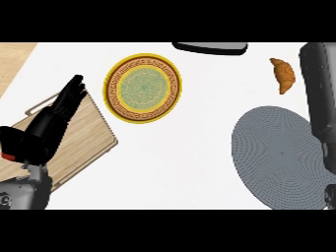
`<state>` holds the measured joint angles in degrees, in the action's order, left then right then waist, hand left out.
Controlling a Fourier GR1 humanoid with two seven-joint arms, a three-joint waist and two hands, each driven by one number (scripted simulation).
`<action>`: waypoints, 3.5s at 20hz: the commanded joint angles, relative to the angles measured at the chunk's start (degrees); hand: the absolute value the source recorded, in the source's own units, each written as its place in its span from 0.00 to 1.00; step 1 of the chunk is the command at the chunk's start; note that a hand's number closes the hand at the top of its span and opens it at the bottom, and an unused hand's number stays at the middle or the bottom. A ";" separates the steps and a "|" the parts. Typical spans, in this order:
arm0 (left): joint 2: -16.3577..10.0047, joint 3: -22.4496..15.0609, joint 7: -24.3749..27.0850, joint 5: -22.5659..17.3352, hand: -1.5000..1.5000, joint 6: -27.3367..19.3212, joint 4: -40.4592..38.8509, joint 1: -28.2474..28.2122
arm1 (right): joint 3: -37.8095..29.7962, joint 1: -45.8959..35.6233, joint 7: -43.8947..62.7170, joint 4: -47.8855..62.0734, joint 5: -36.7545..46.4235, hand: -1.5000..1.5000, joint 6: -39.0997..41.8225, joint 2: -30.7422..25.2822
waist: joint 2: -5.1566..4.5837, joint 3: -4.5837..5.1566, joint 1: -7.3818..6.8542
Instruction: Pick the cupcake from the placemat and place it in the tiered shelf
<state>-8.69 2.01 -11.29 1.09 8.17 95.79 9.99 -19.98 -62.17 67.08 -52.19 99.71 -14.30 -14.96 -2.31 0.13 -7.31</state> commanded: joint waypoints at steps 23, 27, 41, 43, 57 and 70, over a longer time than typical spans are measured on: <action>-0.29 0.81 0.38 0.52 0.50 -0.65 0.45 -0.82 | -12.51 -6.78 -5.31 21.13 10.53 1.00 -7.39 -15.82 | 0.11 0.24 2.21; 0.50 0.12 0.47 1.12 0.50 -1.26 0.26 -0.58 | -10.38 -10.47 -4.66 27.46 14.65 1.00 -2.60 -19.27 | 0.06 -0.02 1.67; 0.73 0.56 -0.37 0.62 0.50 -1.43 0.97 -0.80 | -12.84 -17.74 -17.19 38.29 11.77 1.00 -9.62 -24.22 | 0.06 -0.29 1.64; 0.67 1.12 0.89 -0.16 0.50 -0.74 -1.01 -0.15 | -14.49 -16.80 -17.96 40.10 10.11 1.00 -9.22 -24.20 | -0.20 -0.28 2.03; -0.05 1.27 -0.82 -0.10 0.50 -0.55 1.58 -1.20 | -18.48 -12.57 -19.57 43.69 5.15 1.00 -2.12 -24.19 | 0.34 -0.30 2.77; -0.91 2.60 -1.68 -0.64 0.50 -0.39 2.35 -2.51 | -12.72 -14.90 -7.14 49.14 12.19 0.00 26.04 -27.86 | 1.24 -0.13 3.74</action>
<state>-8.93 3.89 -12.32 0.66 7.72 97.67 7.06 -32.86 -74.00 57.45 -4.45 112.06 0.89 -42.89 -1.42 0.05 -3.79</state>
